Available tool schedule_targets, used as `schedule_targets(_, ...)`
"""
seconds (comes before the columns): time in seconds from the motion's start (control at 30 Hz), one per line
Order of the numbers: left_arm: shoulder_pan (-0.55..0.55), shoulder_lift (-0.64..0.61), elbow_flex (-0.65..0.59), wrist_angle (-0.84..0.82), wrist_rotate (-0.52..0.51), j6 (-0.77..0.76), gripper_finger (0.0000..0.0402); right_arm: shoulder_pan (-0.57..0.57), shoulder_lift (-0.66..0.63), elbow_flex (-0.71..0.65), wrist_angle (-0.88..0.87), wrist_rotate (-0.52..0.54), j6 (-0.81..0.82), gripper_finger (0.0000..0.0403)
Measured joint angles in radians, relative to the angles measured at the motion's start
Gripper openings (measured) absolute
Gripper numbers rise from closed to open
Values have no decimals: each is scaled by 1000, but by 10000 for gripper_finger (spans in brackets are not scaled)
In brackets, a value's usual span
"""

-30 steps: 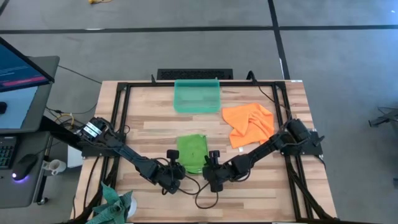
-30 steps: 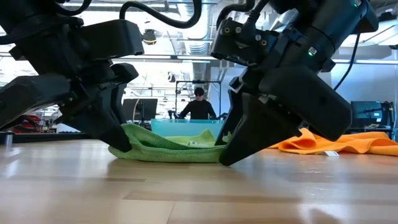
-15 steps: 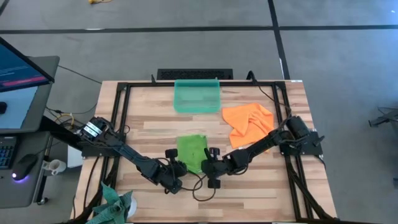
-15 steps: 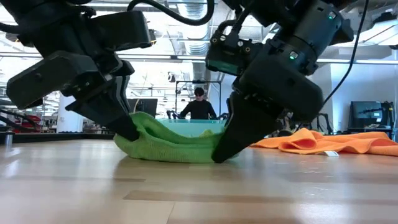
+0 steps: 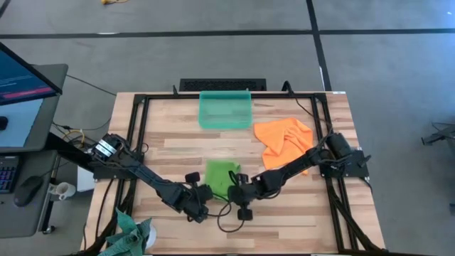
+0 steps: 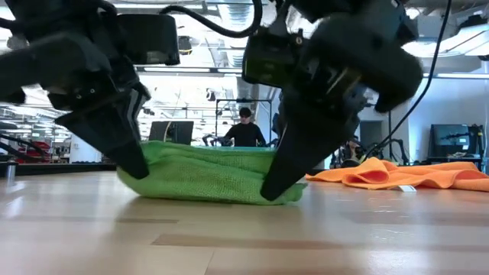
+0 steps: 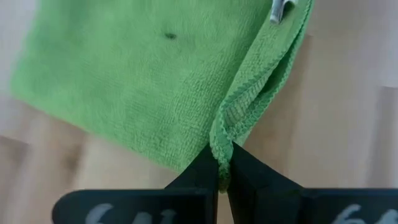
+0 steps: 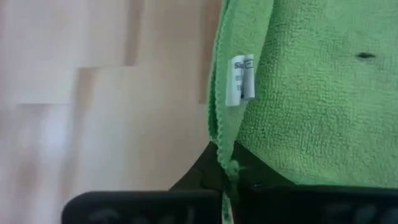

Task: Roll microfiber towels into tight, uniform cylinder then place into a basket
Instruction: Roll the green towel

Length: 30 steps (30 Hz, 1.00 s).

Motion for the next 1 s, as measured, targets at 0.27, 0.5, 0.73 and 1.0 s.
schedule_targets(0.27,-1,-2,2,6,162,-81,6,27,1,78,-100,-41,83,21)
schedule_targets(0.5,9,-2,2,2,219,-118,6,24,1,107,-120,-63,124,12)
schedule_targets(0.73,49,-2,-1,-12,224,-136,6,-17,0,88,-138,-37,230,18)
schedule_targets(1.0,56,-2,-2,-8,218,-135,6,-62,-1,69,-154,-33,321,12)
